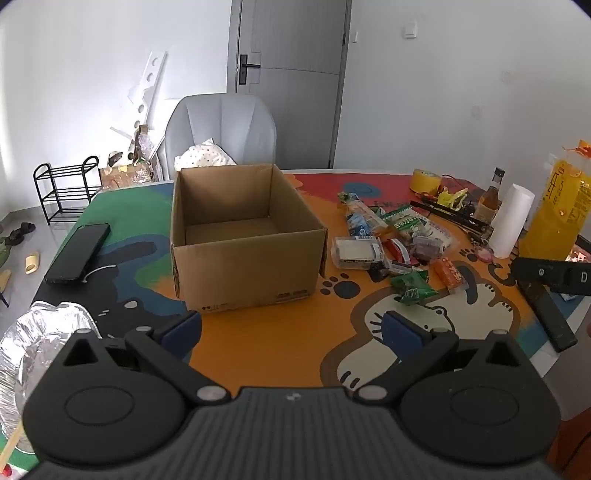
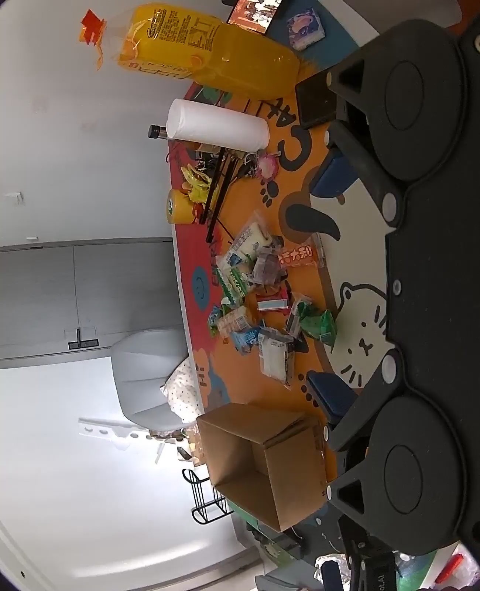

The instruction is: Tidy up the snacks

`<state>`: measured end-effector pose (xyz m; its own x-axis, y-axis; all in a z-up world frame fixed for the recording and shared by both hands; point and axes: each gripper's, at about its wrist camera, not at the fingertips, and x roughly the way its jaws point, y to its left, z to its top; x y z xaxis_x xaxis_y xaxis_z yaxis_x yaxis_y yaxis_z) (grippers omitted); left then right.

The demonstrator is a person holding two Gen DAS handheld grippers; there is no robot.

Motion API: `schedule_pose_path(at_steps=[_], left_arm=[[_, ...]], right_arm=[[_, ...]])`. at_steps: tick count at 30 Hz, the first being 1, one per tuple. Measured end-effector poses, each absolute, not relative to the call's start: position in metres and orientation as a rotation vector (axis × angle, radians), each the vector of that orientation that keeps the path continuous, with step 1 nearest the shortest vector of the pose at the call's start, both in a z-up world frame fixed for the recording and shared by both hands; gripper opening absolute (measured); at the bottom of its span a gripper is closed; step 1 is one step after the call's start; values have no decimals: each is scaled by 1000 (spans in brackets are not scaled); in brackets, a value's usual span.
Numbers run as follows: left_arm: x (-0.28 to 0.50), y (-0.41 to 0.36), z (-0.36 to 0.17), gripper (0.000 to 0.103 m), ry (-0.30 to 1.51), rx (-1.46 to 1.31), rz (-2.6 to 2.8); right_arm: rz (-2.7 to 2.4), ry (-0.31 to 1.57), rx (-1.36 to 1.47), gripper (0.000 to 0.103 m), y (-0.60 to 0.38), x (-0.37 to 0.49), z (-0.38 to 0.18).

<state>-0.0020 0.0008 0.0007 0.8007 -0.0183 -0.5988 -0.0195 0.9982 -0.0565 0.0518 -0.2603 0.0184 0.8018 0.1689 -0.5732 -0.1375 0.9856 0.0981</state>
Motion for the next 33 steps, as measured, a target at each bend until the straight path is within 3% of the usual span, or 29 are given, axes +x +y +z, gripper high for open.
schedule_pose_path(at_steps=[33], left_arm=[[-4,4,4,103,634,-61,-2]], right_arm=[[168,601,42,103,-256,48,21]])
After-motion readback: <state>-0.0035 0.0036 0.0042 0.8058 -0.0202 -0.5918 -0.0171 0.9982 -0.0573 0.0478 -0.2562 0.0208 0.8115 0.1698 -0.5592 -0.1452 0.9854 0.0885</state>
